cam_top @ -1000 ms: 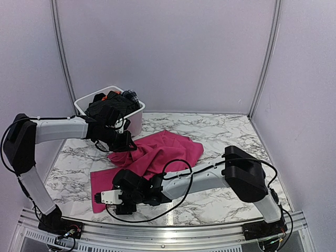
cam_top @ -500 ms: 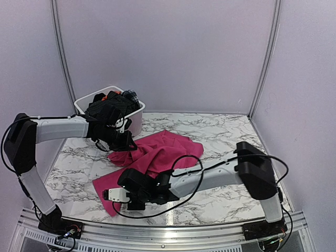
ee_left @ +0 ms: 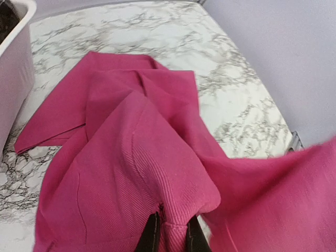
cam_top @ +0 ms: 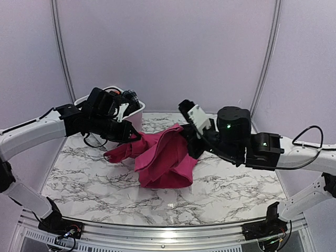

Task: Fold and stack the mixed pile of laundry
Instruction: Flatten out the crumpled trousers at the center of the board.

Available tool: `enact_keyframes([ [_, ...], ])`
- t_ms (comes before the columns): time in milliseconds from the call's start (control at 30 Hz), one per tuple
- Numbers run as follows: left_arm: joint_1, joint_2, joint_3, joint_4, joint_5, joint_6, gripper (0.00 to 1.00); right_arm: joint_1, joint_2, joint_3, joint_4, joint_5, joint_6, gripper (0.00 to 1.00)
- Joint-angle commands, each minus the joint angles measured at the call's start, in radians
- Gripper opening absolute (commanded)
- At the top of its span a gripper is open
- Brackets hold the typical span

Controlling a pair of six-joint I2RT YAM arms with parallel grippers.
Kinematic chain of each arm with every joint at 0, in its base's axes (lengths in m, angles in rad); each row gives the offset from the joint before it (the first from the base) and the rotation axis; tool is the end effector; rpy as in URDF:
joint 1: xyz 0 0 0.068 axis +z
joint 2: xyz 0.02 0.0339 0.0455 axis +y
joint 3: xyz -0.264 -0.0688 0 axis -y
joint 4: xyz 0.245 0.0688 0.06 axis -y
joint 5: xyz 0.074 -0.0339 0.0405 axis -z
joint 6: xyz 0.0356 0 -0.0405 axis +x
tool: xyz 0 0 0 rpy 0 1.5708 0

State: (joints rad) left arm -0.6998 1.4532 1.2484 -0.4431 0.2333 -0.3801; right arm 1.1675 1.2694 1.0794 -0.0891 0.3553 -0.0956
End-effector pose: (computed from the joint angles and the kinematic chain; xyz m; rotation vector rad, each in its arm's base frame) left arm 0.2454 -0.2174 0.3190 0.5051 2.2796 -0.8301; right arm 0.1279 0.2681 0.3487 -0.8836 1.6287 0.4233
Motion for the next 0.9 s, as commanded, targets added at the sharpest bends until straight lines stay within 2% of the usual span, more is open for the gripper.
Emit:
enact_keyframes([
  [0,-0.077,-0.207,0.066,-0.069,-0.014,0.027,0.00,-0.076,-0.171,-0.002,-0.028,0.168,0.162,0.00],
  [167,-0.108,-0.361,0.161,-0.155,-0.111,0.018,0.00,-0.198,-0.334,0.006,-0.104,0.317,0.235,0.00],
  [300,-0.102,-0.416,0.158,-0.192,-0.186,-0.026,0.00,-0.323,-0.353,0.019,-0.164,0.367,0.290,0.00],
  [400,-0.059,-0.452,0.051,-0.235,-0.275,-0.087,0.00,-0.385,-0.303,0.022,-0.224,0.352,0.346,0.00],
  [533,0.120,-0.544,-0.137,-0.327,-0.350,-0.210,0.00,-0.482,-0.244,0.026,-0.380,0.364,0.506,0.00],
  [667,0.242,-0.552,-0.269,-0.406,-0.380,-0.223,0.00,-0.570,-0.263,-0.049,-0.465,0.347,0.605,0.00],
  [867,0.333,-0.485,-0.397,-0.406,-0.399,-0.201,0.00,-0.629,-0.322,-0.139,-0.491,0.285,0.643,0.00],
])
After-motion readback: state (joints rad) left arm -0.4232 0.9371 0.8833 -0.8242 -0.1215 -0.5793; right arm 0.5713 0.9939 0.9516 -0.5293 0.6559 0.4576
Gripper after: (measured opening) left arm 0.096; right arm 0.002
